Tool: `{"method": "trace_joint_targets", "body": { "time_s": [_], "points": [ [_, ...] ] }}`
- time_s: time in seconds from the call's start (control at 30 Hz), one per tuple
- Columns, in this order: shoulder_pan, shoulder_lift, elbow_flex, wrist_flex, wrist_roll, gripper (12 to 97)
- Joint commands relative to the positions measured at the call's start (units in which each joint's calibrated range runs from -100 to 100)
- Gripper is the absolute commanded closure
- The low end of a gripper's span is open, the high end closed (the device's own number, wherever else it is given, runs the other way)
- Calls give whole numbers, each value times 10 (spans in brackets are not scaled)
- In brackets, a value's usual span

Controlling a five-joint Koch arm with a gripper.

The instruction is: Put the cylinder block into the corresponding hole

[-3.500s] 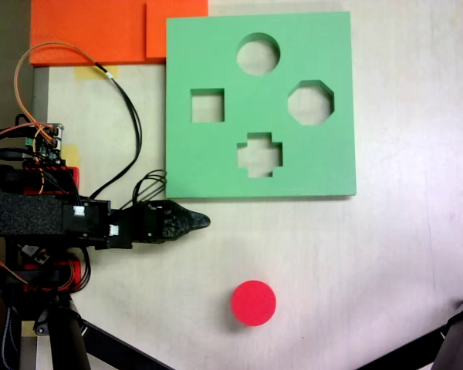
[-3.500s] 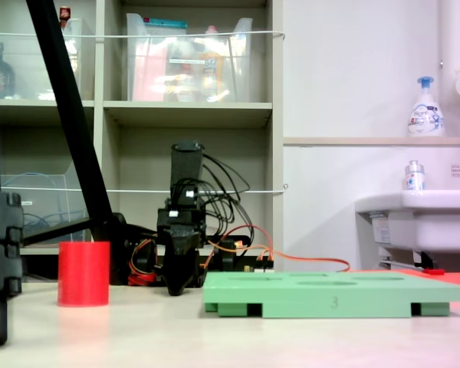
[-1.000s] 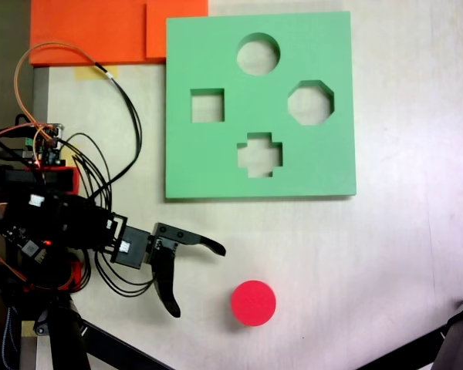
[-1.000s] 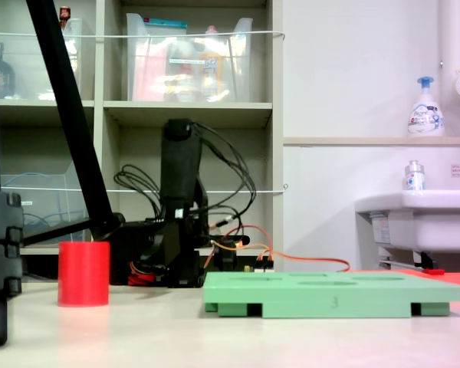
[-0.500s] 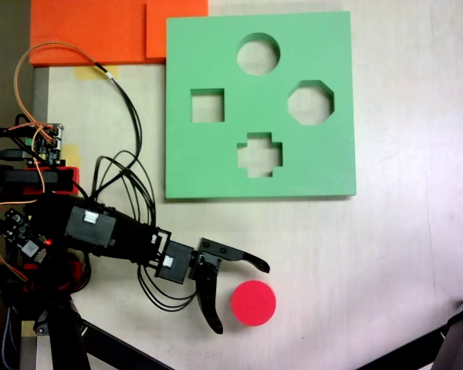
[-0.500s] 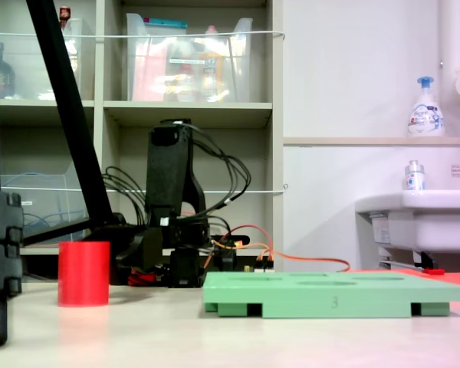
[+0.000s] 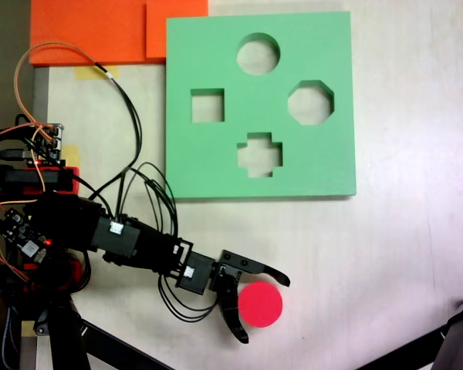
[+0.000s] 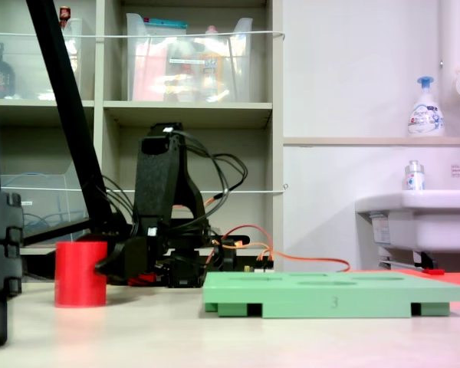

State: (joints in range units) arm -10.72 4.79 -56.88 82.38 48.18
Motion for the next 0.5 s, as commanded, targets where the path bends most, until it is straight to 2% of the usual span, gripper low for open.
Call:
{"method": "trace_joint_targets", "body": {
  "time_s": [0.0, 0.03, 0.1, 0.33, 0.47],
  "points": [
    [-1, -3, 15, 48, 0, 515],
    [-1, -3, 15, 48, 0, 568],
    [0, -3, 15, 48, 0, 621],
    [4, -5, 11, 50, 0, 634],
    [4, -28, -13, 52, 0, 706]
  ]
}}
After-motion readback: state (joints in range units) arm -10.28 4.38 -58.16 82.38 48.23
